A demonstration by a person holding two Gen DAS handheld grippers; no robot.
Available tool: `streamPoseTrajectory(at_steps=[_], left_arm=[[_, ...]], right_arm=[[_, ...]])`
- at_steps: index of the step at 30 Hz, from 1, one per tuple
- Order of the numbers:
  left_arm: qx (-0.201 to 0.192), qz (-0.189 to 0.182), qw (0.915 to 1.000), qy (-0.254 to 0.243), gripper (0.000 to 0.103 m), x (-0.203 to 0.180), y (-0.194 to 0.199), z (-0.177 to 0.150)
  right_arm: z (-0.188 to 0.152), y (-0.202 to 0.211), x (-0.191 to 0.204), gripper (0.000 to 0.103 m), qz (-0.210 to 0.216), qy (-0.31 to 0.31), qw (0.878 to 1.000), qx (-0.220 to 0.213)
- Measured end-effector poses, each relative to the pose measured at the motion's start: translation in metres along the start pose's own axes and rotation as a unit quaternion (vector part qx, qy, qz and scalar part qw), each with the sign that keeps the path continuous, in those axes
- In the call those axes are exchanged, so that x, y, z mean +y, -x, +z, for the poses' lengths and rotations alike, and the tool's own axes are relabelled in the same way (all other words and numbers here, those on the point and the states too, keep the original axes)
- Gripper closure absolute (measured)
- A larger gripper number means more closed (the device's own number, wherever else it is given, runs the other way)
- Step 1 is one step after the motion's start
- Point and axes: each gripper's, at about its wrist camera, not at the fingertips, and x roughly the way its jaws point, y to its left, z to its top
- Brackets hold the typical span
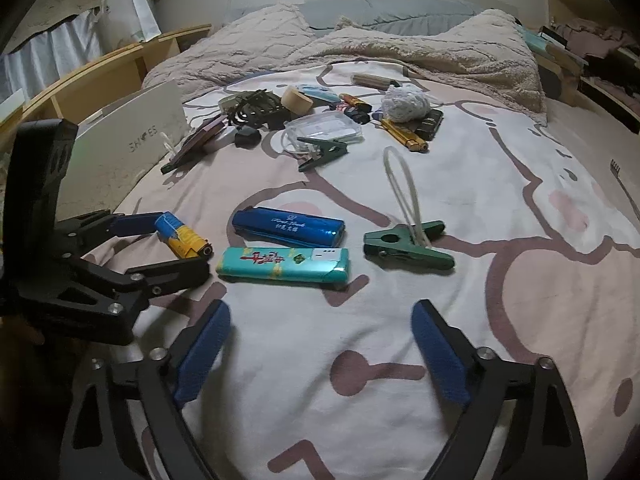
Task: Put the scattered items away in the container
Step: 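Close the left gripper lengthwise on the yellow-blue NEW YORK lighter while the right gripper aligns on the teal lighter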
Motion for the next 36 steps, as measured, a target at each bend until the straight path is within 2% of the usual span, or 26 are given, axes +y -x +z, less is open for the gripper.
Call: streamPoseTrajectory(at_steps=[7,15,19,24,27,36], left_arm=[[0.006,0.002,1.0,0.007,0.0,0.002,-0.004,-0.001],[0.002,0.008,0.9999,0.006,0.001,0.001,-0.002,-0.002],[-0.003,0.011,0.9999,0.012,0.005,0.003,0.0,-0.002],[-0.008,0.011,0.9996,0.025,0.021,0.012,0.004,-0.001],[-0.005,0.007,0.9996,0.027,0.022,0.017,0.006,0.0],[-0.004,0.034,0.9989,0.033,0.022,0.031,0.012,0.003]], right_arm=[[-0.003,-0.004,0.004,0.0,0.0,0.015,1.0,-0.002],[-0.008,-0.005,0.008,0.0,-0.012,0.022,1.0,-0.013],[-0.011,-0.006,0.013,0.0,-0.03,0.041,0.998,-0.022],[-0.009,-0.006,0.014,0.0,-0.037,0.045,0.998,-0.012],[-0.008,-0.007,0.016,0.0,-0.043,0.043,0.998,-0.006],[0.005,-0.013,0.024,0.0,-0.06,0.018,0.998,-0.001]])
